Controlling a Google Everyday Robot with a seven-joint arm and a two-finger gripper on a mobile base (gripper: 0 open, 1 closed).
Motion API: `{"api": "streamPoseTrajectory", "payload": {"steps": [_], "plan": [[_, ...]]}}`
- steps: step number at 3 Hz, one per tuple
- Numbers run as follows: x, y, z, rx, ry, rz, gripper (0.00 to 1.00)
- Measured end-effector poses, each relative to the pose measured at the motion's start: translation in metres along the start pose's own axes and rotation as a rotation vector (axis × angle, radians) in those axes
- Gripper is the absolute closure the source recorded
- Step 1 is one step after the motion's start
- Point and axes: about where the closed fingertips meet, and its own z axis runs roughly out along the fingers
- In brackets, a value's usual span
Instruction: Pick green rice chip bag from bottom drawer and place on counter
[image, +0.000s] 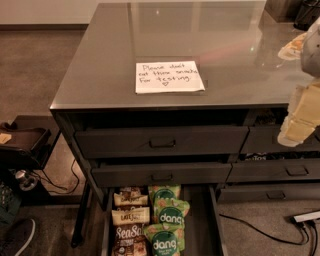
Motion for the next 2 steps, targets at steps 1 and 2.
{"api": "streamPoseTrajectory", "payload": {"steps": [1,2], "plan": [[-0.001,0.0,0.0,0.007,-0.011,0.002,0.0],[-0.006,0.009,0.019,-0.008,-0.092,0.014,0.0]]}}
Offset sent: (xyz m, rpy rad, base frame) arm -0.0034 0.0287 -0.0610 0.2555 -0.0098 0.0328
